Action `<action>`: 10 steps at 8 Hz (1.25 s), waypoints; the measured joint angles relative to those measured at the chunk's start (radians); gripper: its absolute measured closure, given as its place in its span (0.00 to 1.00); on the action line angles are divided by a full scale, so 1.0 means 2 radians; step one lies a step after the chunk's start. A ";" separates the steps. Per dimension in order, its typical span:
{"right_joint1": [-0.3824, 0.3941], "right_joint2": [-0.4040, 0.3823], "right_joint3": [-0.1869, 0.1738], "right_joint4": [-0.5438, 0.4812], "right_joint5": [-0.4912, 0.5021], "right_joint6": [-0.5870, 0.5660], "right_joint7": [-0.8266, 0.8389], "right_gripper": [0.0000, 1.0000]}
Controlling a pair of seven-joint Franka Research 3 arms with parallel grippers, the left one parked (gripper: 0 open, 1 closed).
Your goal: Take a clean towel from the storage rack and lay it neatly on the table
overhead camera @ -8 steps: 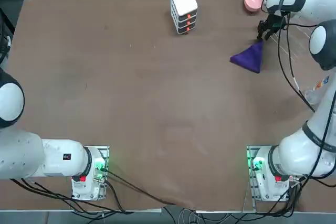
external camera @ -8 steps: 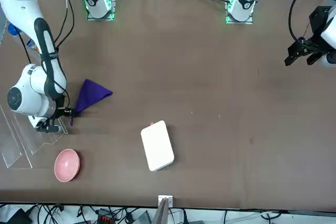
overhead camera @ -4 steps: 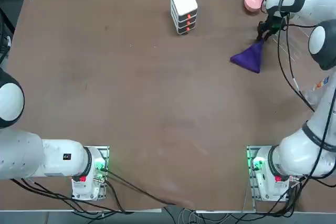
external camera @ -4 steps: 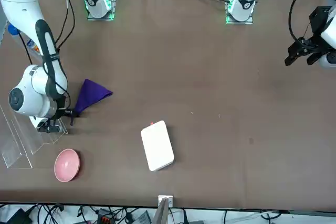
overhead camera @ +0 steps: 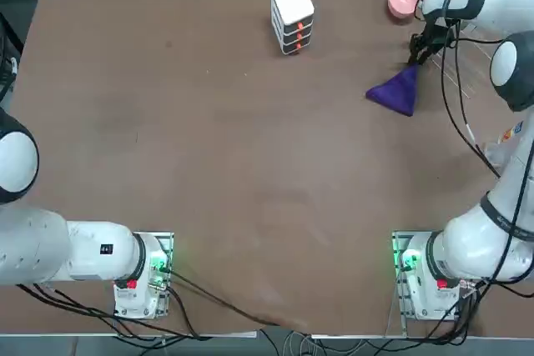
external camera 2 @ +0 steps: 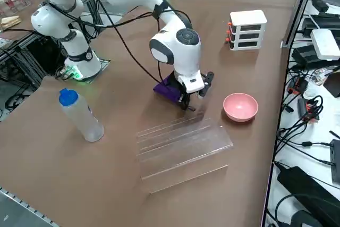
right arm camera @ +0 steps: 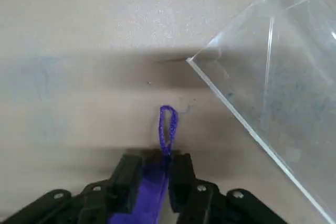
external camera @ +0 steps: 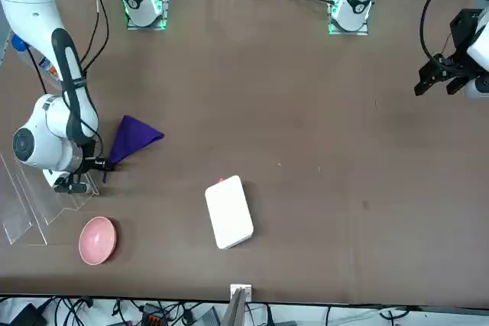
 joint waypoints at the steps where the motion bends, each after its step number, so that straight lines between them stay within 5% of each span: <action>1: 0.000 0.000 0.000 0.000 0.000 0.000 0.000 0.63; 6: 0.000 0.000 0.000 0.001 0.000 0.000 -0.001 0.70; 10: 0.001 -0.002 0.000 0.002 -0.001 -0.009 -0.001 0.90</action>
